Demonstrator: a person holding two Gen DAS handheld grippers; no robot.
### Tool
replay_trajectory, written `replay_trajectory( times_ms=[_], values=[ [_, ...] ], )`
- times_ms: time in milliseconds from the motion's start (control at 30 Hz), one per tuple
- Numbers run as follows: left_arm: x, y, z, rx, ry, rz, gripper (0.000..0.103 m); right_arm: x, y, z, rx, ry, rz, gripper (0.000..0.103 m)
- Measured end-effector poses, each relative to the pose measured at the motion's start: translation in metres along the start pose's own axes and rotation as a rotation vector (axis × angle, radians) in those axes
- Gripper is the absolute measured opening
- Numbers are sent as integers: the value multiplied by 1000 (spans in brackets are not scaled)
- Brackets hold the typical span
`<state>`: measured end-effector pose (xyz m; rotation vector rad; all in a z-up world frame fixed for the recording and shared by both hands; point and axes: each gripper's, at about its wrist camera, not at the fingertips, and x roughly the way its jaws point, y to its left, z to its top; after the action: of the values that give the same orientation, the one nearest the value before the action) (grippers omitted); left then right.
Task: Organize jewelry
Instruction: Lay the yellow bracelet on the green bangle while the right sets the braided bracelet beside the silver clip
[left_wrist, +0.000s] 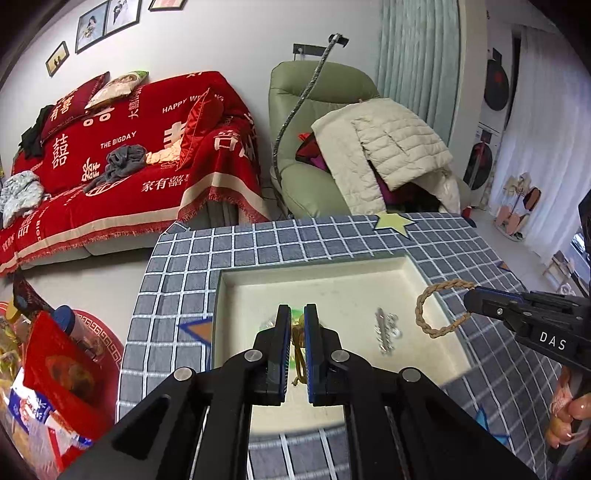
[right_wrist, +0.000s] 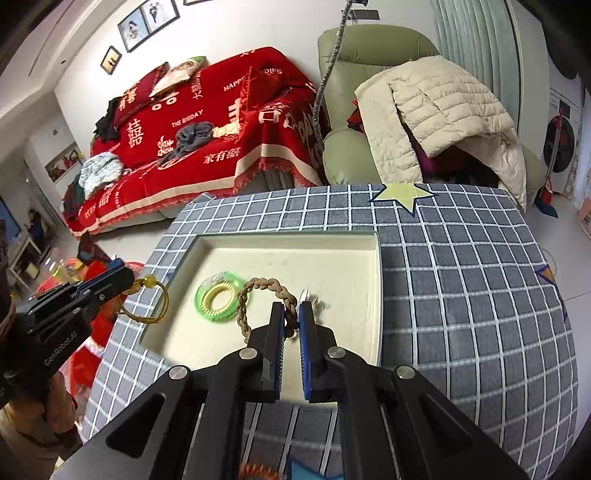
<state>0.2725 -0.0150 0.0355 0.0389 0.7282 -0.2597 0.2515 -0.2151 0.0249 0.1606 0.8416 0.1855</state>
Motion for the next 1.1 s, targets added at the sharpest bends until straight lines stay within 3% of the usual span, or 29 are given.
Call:
replay_trajectory(
  times_ms=[433, 633, 933, 1000, 1033, 1067, 1100],
  values=[
    [81, 13, -14, -37, 109, 47, 28, 77, -37, -1, 106, 64, -41, 9],
    [99, 16, -26, -38, 150, 79, 28, 94, -43, -8, 101, 88, -70, 9],
    [106, 7, -35, 32, 143, 183, 28, 108, -43, -16, 95, 119, -102, 11],
    [106, 6, -35, 31, 147, 186, 28, 108, -40, -16, 74, 119, -112, 21],
    [106, 6, -34, 28, 148, 185, 28, 108, -39, -15, 68, 116, -107, 37],
    [105, 6, -34, 24, 150, 183, 28, 105, -36, -14, 62, 106, -85, 44],
    [105, 6, -34, 20, 152, 182, 28, 102, -33, -14, 59, 94, -87, 59]
  ],
)
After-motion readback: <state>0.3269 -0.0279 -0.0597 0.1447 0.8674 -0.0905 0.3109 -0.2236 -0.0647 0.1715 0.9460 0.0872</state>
